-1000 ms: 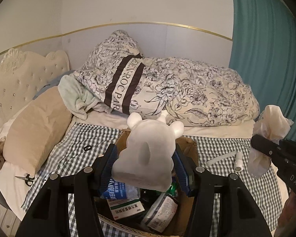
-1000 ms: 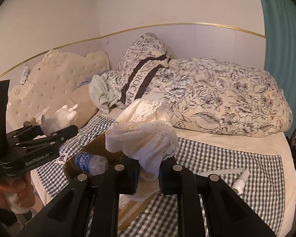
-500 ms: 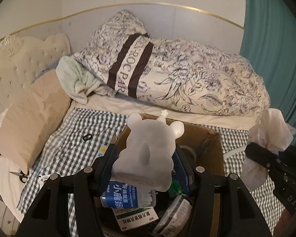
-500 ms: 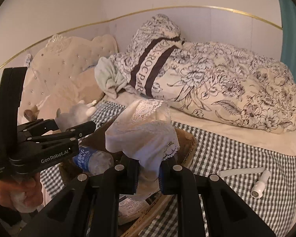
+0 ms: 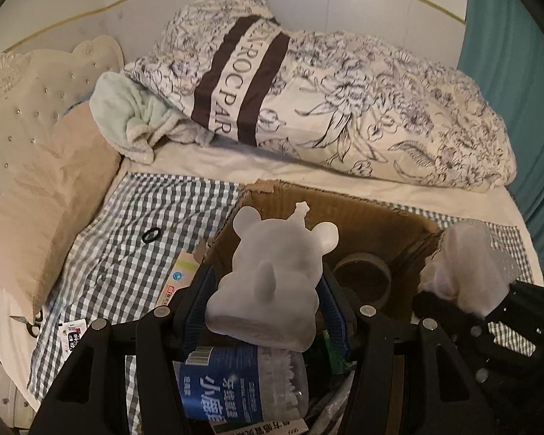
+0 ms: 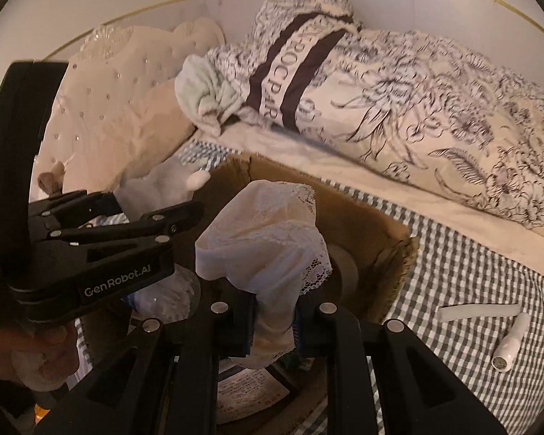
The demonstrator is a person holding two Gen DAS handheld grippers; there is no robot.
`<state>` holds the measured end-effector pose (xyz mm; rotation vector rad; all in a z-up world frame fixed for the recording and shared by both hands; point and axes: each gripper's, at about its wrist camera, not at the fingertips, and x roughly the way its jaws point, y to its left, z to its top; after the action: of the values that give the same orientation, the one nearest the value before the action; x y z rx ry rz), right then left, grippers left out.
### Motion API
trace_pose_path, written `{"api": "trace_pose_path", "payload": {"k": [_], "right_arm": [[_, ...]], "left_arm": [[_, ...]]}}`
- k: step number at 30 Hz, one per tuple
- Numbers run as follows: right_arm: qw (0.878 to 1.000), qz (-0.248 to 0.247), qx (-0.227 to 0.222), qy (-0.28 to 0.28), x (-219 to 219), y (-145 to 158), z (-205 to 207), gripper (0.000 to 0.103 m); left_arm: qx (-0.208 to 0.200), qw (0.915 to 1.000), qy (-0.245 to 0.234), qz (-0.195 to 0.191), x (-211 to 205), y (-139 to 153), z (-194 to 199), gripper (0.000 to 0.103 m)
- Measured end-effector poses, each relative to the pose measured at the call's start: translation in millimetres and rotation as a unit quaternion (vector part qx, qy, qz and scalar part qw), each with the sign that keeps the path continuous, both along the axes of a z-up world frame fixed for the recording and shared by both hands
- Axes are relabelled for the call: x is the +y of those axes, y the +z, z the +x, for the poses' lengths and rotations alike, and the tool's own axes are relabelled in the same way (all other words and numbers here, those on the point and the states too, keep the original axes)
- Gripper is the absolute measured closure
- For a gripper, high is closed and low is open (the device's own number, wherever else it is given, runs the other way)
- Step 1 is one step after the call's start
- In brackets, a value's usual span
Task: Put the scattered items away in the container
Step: 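Open left tool dropping plush toy while right tool releases lace cloth into box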
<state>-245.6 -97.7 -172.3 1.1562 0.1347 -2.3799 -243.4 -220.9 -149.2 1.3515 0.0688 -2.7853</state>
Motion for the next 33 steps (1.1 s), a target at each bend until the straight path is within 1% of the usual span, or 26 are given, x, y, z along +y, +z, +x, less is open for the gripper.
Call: {"api": "trace_pose_path", "payload": {"k": [6, 13, 16, 17, 18, 19, 20, 23, 25, 33], "right_arm": [[0.999, 0.019, -0.029, 0.007, -5, -19, -8, 0.087], [0.999, 0.022, -0.037, 0.009, -7, -24, -9, 0.086], [0.999, 0.022, -0.031, 0.005, -6, -21, -7, 0.075], [0.999, 0.023, -0.028, 0.003, -5, -20, -7, 0.068], [0.999, 0.024, -0.025, 0.000, -5, -19, -7, 0.057], [0.999, 0.028, -0.019, -0.004, -5, -17, -6, 0.049], [0.999, 0.033, -0.011, -0.007, -5, -16, -4, 0.040], [0.999, 0.031, -0.004, -0.010, -6, -10, -1, 0.040], [0.999, 0.031, -0.001, -0.009, -6, -6, 2, 0.040], [0.999, 0.017, 0.029, -0.019, 5, 23, 21, 0.038]], "left_arm": [[-0.029, 0.9996, -0.005, 0.002, -1, -17, -10, 0.046], [-0.037, 0.9993, -0.010, 0.000, 4, -25, -14, 0.046], [-0.036, 0.9993, -0.006, 0.000, 4, -23, -15, 0.044], [-0.034, 0.9994, -0.006, -0.001, 4, -21, -15, 0.043], [-0.032, 0.9995, -0.006, -0.002, 5, -20, -15, 0.040], [-0.031, 0.9995, -0.005, -0.004, 6, -19, -14, 0.032], [-0.027, 0.9996, -0.005, -0.004, 6, -16, -13, 0.026], [-0.013, 0.9999, -0.002, -0.004, 6, -6, -9, 0.025], [-0.005, 1.0000, 0.003, -0.005, 4, 1, -5, 0.022], [0.029, 0.9994, 0.017, -0.003, 3, 37, 15, 0.021]]}}
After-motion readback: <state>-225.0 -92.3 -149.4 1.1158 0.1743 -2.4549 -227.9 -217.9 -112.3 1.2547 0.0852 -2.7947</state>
